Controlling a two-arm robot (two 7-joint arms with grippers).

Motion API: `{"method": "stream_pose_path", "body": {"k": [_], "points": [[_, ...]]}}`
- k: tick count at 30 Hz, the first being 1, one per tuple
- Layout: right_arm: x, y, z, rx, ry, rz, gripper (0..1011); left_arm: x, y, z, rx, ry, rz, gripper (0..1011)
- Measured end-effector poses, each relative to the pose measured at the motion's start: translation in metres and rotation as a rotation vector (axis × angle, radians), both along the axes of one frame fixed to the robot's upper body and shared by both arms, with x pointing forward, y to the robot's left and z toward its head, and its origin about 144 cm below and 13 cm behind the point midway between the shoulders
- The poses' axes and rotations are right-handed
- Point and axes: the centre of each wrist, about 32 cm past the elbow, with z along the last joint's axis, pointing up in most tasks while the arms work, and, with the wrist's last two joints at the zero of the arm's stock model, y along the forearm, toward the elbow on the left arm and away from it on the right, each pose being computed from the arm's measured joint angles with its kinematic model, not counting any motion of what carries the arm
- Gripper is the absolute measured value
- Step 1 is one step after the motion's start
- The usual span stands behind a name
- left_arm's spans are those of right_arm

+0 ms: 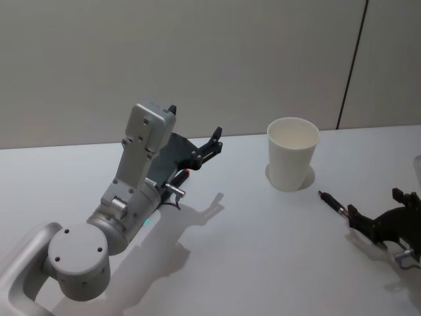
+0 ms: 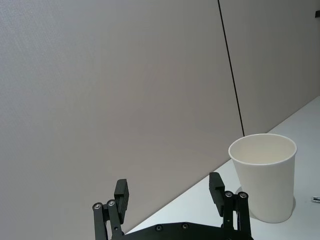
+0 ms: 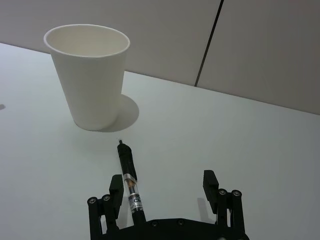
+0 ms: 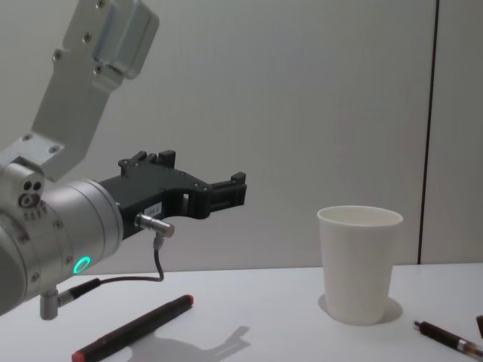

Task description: Place the pen into the pen holder.

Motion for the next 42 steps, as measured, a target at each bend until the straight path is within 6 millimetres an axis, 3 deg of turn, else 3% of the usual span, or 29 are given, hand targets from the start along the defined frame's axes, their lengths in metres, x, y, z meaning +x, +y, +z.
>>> {"method": "stream_pose_path", "body": {"k": [42], "points": [[0.009,0.010,-0.010,0.028,0.058,0.066,1003,0.000,0.000,0.000,0.000,0.000,0.000,1001]]}}
